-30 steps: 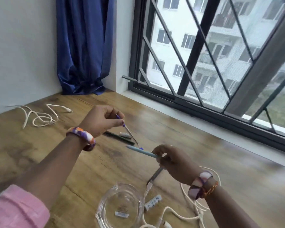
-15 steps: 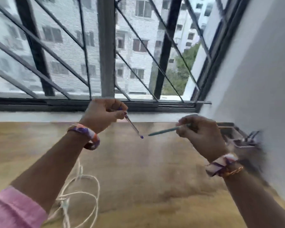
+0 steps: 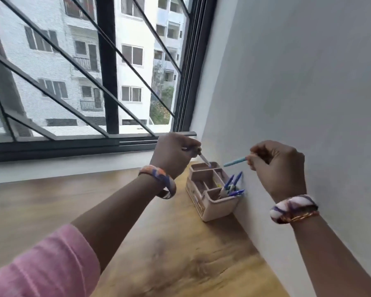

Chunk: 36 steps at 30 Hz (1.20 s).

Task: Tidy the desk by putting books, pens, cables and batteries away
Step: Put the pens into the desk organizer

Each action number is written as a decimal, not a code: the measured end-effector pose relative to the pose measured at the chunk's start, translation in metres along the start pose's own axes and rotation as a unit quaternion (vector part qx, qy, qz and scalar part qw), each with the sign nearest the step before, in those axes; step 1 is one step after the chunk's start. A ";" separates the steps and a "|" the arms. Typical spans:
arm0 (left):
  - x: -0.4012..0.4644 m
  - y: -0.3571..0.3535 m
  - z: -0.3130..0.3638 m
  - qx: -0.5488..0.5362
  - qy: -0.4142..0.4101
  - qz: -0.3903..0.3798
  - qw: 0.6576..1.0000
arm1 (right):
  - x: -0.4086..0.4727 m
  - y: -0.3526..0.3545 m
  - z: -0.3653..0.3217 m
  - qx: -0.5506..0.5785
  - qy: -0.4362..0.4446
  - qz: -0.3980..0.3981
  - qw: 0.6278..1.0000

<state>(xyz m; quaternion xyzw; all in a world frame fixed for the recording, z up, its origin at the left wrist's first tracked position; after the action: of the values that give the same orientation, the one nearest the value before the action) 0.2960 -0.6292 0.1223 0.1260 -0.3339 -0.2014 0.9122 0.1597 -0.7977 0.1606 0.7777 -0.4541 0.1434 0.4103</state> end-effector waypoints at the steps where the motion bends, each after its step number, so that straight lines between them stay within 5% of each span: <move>1: 0.001 -0.008 0.004 0.009 -0.007 -0.012 1.000 | 0.002 0.000 0.003 -0.006 0.004 -0.001 1.000; 7: 0.001 -0.029 0.023 0.068 -0.057 -0.057 0.994 | 0.002 -0.002 0.019 0.025 -0.003 -0.013 1.000; 14: -0.006 -0.040 0.040 0.104 -0.093 -0.107 0.984 | -0.005 0.024 0.001 0.057 0.067 0.107 0.990; 17: -0.017 -0.064 0.028 0.161 -0.069 -0.206 0.963 | -0.002 0.008 -0.007 0.070 0.052 0.027 0.996; 20: -0.028 -0.065 0.019 0.172 -0.033 -0.228 0.958 | 0.000 -0.027 -0.007 -0.036 -0.004 -0.124 0.992; 26: -0.037 -0.033 0.020 0.187 -0.035 -0.225 0.956 | -0.020 -0.090 0.011 -0.283 -0.059 -0.385 0.877; 36: -0.069 0.032 0.015 0.217 -0.018 -0.206 0.954 | -0.039 -0.125 -0.006 -0.481 0.081 -0.413 0.769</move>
<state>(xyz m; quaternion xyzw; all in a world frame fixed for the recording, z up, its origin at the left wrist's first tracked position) 0.2468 -0.5710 0.1069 0.3831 -0.3525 -0.3101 0.7955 0.2426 -0.7393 0.0777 0.5766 -0.0642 -0.2147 0.7857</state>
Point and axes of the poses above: each hand's wrist, its own x-axis towards the middle knuckle, its own y-axis out of the back of the hand, z = x × y, the point moved 10 cm from there along x, towards the middle knuckle, and after that the axes turned 12 degrees about -y, right-handed, at the moved point
